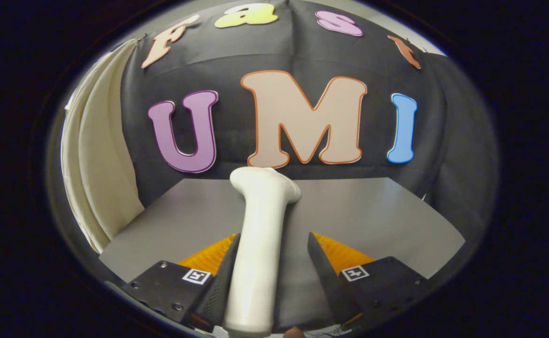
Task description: Iron the clothes twice with a garment steamer, once on the left side and once on the right side.
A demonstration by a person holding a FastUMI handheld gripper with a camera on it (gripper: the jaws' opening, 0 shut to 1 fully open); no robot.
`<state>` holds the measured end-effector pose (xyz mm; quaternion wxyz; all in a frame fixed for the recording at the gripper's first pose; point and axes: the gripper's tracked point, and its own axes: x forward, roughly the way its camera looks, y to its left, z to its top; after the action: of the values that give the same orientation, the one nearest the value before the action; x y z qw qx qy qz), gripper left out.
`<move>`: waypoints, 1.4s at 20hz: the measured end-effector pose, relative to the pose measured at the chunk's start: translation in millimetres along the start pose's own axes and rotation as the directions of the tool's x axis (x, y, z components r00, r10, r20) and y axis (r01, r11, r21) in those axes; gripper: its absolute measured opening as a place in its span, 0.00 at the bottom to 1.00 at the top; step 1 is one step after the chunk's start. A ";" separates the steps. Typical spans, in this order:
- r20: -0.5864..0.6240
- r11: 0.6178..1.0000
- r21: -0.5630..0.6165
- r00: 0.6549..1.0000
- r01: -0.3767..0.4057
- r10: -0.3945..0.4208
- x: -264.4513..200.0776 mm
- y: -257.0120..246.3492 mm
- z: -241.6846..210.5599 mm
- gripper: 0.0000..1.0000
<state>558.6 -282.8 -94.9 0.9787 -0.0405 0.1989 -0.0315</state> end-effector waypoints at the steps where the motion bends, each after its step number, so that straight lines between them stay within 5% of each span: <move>1: -0.001 1.000 -0.025 1.000 -0.014 0.014 6.5 2.2 3.0 0.84; 4: -0.022 0.995 -0.102 1.000 -0.021 0.019 13.1 9.2 7.9 0.60; 11: -0.162 0.997 -0.064 0.986 -0.054 0.043 13.0 18.2 3.2 0.45; 14: -0.126 0.993 -0.106 0.991 -0.058 0.044 6.7 24.5 9.5 0.38; 22: -0.048 0.999 -0.023 0.998 -0.036 0.035 -49.3 26.8 25.9 0.34; 28: 0.026 0.997 0.071 0.999 -0.035 0.033 -141.1 52.9 22.3 0.33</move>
<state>440.0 -217.7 -24.7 0.9823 -0.0023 0.1862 -0.0216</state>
